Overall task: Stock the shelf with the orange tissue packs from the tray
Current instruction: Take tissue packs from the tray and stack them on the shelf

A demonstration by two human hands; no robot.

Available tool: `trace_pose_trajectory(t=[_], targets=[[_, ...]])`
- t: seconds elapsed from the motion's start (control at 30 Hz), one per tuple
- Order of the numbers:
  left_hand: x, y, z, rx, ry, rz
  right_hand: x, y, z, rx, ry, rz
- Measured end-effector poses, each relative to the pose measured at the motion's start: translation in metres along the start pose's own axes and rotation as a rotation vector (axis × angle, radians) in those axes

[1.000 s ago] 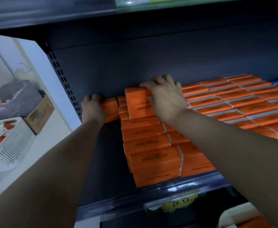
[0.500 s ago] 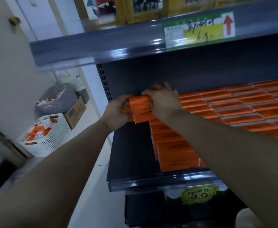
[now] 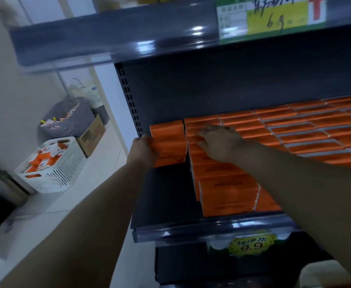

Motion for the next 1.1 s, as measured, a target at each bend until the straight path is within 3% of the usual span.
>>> trace_pose_trajectory(t=[0.3,0.43,0.7,1.1], targets=[[0.0,-0.022,-0.021,-0.179,-0.156,-0.004,-0.01,-0.02,-0.018,0.001,-0.047,-0.007],[-0.003,-0.04,-0.021,-0.225,-0.082,0.047,-0.008,-0.029,-0.02,0.019,-0.047,0.029],[-0.002,-0.048,-0.032,-0.22,0.057,0.091,-0.008,-0.033,-0.021,-0.005,-0.081,0.048],[-0.036,0.001,0.003,-0.141,-0.033,0.025,-0.003,0.008,-0.006,0.021,-0.067,0.04]])
Point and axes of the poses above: each hand's wrist, its own y-axis away from the middle knuckle, its own z-axis out of the back of the hand, x = y × z, the point moved 5 cm from there along -y, towards the middle knuckle, and after that the axes turned 3 degrees about -z, right-handed, at the moved point
